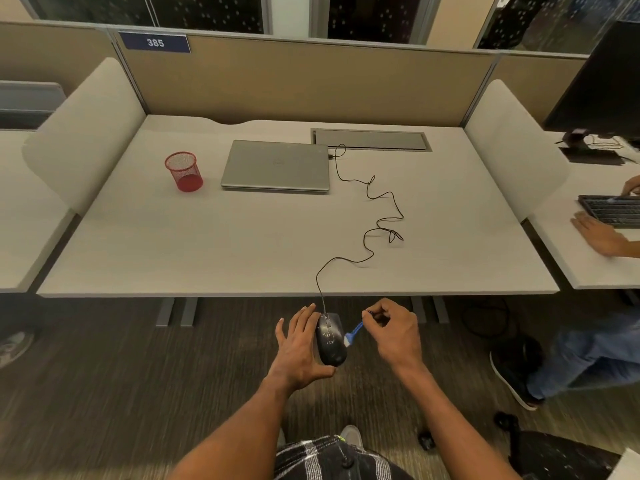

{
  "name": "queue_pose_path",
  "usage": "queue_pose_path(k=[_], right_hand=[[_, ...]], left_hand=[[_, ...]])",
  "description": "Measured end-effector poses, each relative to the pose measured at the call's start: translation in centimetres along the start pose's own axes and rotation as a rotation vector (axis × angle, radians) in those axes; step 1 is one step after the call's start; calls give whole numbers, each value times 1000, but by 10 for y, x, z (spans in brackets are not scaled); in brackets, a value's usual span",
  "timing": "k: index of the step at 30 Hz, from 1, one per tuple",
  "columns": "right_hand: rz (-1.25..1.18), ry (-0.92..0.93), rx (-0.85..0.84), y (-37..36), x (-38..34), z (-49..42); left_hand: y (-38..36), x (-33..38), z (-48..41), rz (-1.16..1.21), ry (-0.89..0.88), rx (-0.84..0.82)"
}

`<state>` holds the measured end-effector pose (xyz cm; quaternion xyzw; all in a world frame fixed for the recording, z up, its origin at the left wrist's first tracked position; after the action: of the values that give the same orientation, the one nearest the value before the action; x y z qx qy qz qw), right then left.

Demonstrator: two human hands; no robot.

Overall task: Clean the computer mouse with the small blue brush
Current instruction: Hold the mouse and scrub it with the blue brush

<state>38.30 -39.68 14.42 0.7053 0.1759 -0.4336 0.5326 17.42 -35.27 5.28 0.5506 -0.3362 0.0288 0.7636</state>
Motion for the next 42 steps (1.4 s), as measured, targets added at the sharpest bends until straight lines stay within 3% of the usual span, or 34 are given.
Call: queue_pose_path(k=[10, 15, 19, 25, 38, 42], right_hand=[[-35, -18, -43, 0, 2, 3], [9, -17, 84, 4, -1, 4], [-25, 7, 4, 0, -8, 8], [66, 61, 73, -1, -11, 11], [-16, -37, 39, -8, -17, 4], [8, -31, 131, -8, -17, 1]], left_hand=[[0, -1, -3, -17, -4, -15], [0, 0, -5, -19, -3, -20], [-2, 0, -5, -35, -4, -28], [-2, 1, -6, -24, -10, -30], [-4, 3, -4, -31, -23, -41], [-4, 5, -4, -26, -29, -43]])
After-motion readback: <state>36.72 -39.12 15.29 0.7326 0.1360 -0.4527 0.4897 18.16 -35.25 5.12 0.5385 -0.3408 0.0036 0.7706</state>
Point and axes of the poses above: each hand's wrist, its own z-axis away from the middle knuckle, its own y-axis out of the back of the hand, x = y × z, the point moved 3 cm from there along -z, towards the middle knuckle, and after that the axes turned 3 degrees about x, right-handed, at the moved point
